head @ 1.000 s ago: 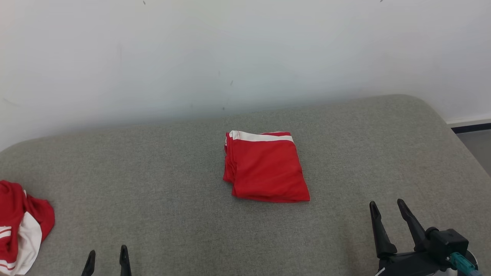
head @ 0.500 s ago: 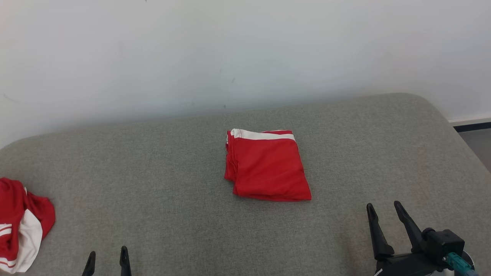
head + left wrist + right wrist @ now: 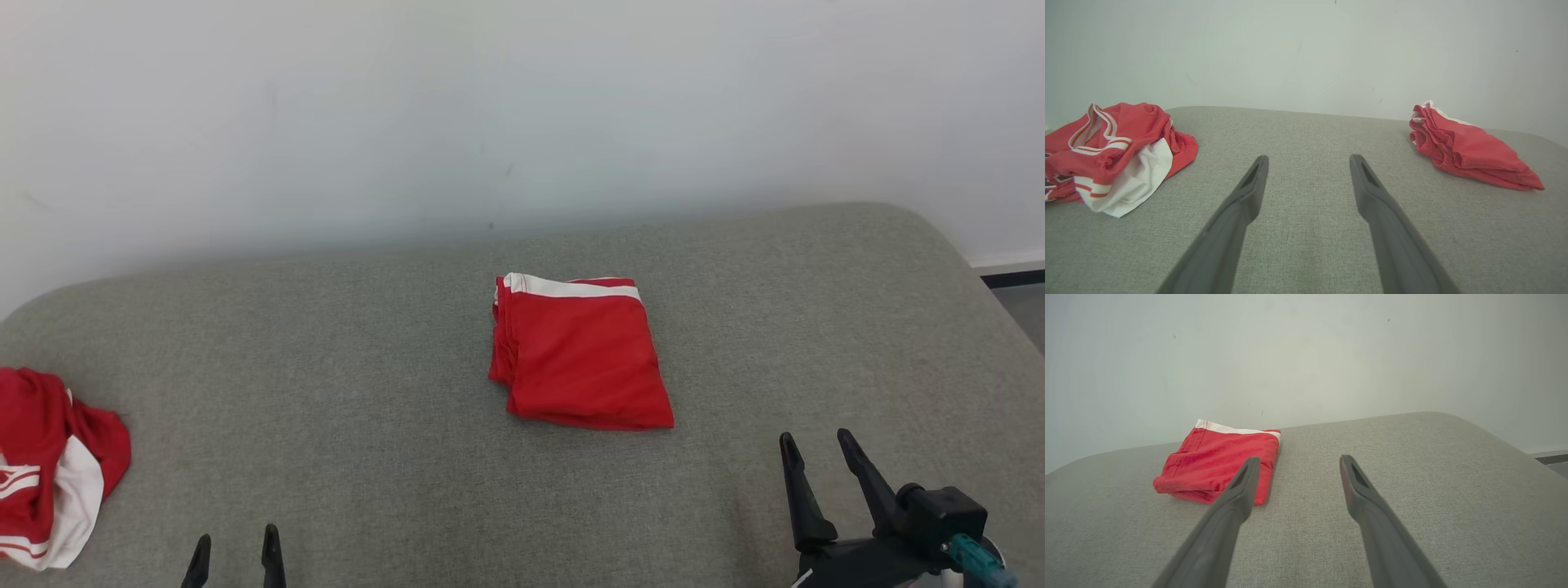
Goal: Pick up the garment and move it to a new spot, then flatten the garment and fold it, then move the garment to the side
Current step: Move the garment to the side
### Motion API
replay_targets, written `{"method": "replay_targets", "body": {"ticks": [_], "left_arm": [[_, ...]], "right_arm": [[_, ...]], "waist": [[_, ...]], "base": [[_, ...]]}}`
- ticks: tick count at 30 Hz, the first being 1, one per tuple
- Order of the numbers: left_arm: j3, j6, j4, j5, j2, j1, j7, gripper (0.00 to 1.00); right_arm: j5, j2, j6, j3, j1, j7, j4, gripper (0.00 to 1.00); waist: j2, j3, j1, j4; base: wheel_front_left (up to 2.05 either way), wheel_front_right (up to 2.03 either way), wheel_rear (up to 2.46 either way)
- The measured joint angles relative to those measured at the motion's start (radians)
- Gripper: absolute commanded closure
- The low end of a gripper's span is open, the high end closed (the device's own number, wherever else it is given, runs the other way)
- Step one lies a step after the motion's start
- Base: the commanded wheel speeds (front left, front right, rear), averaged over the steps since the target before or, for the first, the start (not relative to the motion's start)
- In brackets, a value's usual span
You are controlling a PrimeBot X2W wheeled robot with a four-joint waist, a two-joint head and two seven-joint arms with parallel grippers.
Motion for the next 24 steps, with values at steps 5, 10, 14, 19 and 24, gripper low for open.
{"method": "replay_targets", "body": {"ticks": [5,10,14,19,24], "left_arm": [[-0.009,-0.001,0.0,0.0,0.0,-0.001,0.0,0.0],[-0.024,0.0,0.0,-0.002,0.0,-0.002,0.0,0.0],[-0.048,0.0,-0.003,-0.003,0.0,-0.008,0.0,0.0],[-0.082,-0.002,-0.024,-0.002,0.0,-0.035,0.0,0.0],[-0.11,-0.002,-0.044,-0.002,0.0,-0.066,0.0,0.0]], "right_arm": [[0.04,-0.002,0.0,0.012,-0.034,0.063,0.024,0.0],[0.087,-0.017,0.0,0.012,-0.134,0.271,0.05,0.0],[0.152,-0.032,0.0,0.018,-0.231,0.49,0.068,0.0],[0.182,-0.062,0.0,-0.031,-0.337,0.689,0.1,0.0],[0.17,-0.062,0.0,-0.123,-0.428,0.816,0.163,0.0]], "waist": [[0.0,0.002,0.0,0.013],[0.0,0.009,0.0,0.03],[0.0,0.024,0.0,0.055],[0.0,0.054,0.0,0.101],[0.0,0.095,0.0,0.161]], "base": [[0.0,0.0,0.0],[0.0,0.0,0.0],[0.0,0.0,0.0],[0.0,0.0,0.0],[0.0,0.0,0.0]]}}
